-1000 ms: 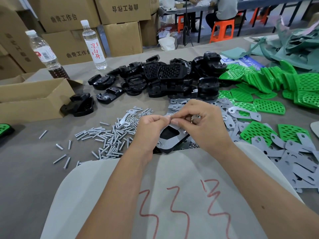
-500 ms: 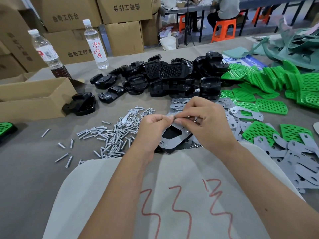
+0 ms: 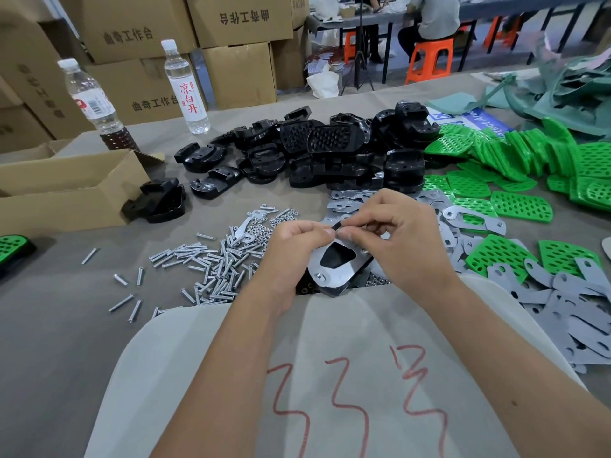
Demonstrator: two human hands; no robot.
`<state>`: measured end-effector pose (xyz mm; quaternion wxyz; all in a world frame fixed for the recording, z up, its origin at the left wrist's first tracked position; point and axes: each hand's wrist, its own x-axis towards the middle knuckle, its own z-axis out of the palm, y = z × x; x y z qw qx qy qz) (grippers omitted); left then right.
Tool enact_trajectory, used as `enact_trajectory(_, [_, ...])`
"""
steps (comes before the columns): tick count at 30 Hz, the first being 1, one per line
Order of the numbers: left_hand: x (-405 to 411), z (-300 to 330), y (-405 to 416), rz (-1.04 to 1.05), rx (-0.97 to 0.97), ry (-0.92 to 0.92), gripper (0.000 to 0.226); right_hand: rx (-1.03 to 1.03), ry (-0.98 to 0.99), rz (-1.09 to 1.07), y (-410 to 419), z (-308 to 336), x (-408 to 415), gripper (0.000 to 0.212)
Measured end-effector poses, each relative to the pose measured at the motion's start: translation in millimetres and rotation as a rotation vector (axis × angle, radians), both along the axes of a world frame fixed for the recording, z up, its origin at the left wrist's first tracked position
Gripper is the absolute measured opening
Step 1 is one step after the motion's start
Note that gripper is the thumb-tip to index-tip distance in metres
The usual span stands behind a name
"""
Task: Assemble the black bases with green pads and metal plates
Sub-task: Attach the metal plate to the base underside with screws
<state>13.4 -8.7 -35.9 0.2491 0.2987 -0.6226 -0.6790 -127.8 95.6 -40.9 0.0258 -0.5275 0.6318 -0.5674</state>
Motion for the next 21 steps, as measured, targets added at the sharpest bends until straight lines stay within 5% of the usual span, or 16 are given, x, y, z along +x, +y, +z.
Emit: enact_trajectory(21, [0.2, 2.1, 5.5, 0.043, -0.044, -0.016, 0.024, 0.024, 0.104, -0.016, -1.5, -0.4, -1.9, 0.011])
